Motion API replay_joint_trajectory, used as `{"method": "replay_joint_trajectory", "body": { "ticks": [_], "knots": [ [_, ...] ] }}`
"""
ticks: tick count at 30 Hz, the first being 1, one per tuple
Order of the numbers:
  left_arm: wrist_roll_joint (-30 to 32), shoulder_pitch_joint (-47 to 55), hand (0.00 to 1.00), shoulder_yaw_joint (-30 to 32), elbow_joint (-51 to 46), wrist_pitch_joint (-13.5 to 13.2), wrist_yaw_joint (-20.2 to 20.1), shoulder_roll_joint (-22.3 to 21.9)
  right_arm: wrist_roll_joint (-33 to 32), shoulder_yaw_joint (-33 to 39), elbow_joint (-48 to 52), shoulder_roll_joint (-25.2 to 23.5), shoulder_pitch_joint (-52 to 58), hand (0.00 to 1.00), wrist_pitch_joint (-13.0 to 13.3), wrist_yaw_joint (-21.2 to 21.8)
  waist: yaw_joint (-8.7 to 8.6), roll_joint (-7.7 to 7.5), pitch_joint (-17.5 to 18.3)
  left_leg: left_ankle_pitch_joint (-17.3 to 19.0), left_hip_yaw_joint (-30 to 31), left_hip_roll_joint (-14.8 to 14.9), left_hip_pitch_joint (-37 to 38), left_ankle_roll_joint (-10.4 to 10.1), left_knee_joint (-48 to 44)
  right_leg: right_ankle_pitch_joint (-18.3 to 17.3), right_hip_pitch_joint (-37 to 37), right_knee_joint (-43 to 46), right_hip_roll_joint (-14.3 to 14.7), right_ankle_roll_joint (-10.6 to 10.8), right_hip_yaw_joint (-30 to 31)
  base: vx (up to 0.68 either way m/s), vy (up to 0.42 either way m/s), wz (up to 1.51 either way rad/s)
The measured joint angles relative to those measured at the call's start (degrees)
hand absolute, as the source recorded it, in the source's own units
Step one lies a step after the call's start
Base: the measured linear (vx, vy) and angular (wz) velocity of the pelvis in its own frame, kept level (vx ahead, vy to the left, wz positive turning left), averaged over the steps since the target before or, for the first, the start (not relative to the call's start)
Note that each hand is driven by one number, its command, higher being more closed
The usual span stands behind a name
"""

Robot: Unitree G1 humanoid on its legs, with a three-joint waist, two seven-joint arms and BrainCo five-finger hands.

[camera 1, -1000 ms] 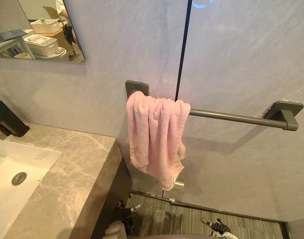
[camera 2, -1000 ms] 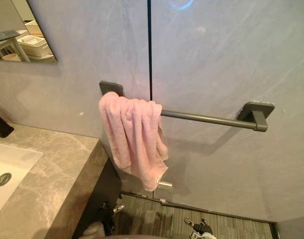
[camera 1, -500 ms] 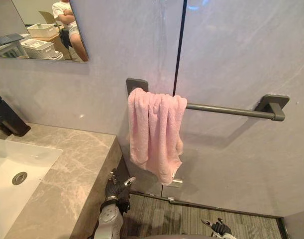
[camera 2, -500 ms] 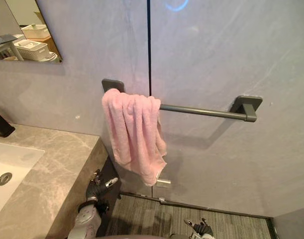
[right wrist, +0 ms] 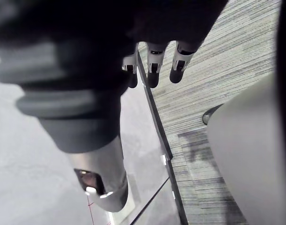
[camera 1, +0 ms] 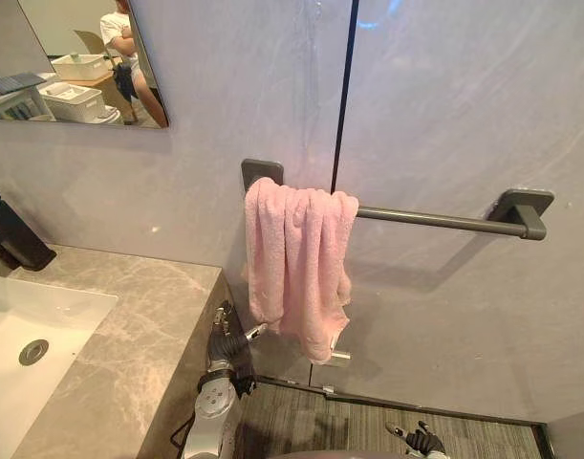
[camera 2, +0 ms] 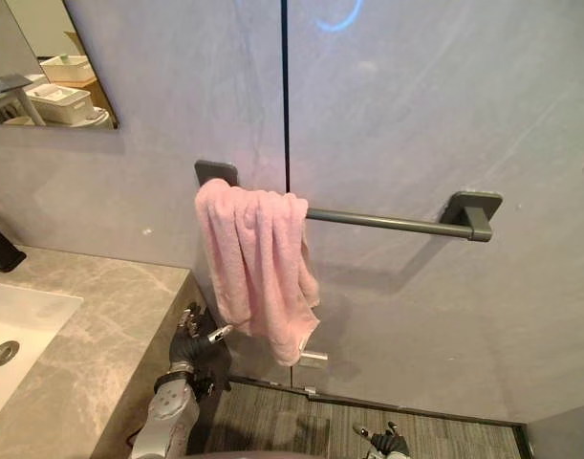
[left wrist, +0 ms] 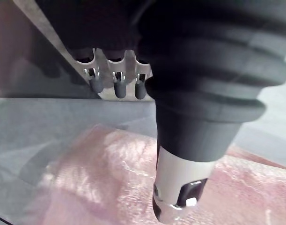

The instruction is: Organize washtable

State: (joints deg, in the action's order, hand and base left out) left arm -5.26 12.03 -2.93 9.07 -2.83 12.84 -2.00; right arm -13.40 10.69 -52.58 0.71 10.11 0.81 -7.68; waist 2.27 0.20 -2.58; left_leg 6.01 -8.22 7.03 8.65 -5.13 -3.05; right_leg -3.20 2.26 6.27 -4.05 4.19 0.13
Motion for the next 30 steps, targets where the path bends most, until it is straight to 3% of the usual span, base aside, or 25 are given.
{"method": "replay_joint_trajectory", "body": {
  "ticks": [12, 21, 22, 30],
  "knots": [
    [3.2, -4.7, 0.00, -1.8, 0.1, 0.1, 2.4, 1.1, 0.5, -0.5, -0.1, 0.1, -0.1, 0.00, -0.1, -1.0, -0.17, 0.02, 0.9, -0.1, -2.0, 0.1, -0.9, -0.1, 1.0, 3.1, -0.2, -4.6, 0.8, 0.1, 2.0, -0.01, -0.001, -0.09],
    [3.8, -6.4, 0.00, -2.0, 3.0, 0.5, 3.9, 3.3, 0.7, 0.1, -0.6, 0.0, -1.2, 0.00, -0.2, -1.0, -1.28, 0.34, 2.0, -0.7, -2.0, 0.0, -0.1, -0.4, 2.8, 3.9, 0.5, -6.6, 0.9, 0.0, 1.8, 0.03, 0.002, 0.01],
    [3.8, -6.9, 1.00, -2.0, 3.8, 0.5, 3.9, 3.5, 0.7, 0.1, -0.6, 0.0, -1.2, 0.00, -0.2, -1.0, -1.25, 0.32, 2.0, -0.8, -2.0, 0.0, 0.0, -0.4, 2.9, 4.1, 0.5, -6.9, 0.9, 0.0, 1.8, 0.00, 0.000, 0.00],
    [3.7, -10.8, 1.00, -4.5, 6.9, 1.0, 3.6, 4.6, 0.7, 0.2, -0.6, -0.2, -1.4, 0.00, -0.2, -1.0, -1.44, 0.10, 2.0, -1.6, -2.7, -0.1, -0.2, -0.3, 4.4, 5.6, 0.3, -8.5, 1.1, -0.1, 2.7, -0.05, -0.012, -0.06]
  ]
}}
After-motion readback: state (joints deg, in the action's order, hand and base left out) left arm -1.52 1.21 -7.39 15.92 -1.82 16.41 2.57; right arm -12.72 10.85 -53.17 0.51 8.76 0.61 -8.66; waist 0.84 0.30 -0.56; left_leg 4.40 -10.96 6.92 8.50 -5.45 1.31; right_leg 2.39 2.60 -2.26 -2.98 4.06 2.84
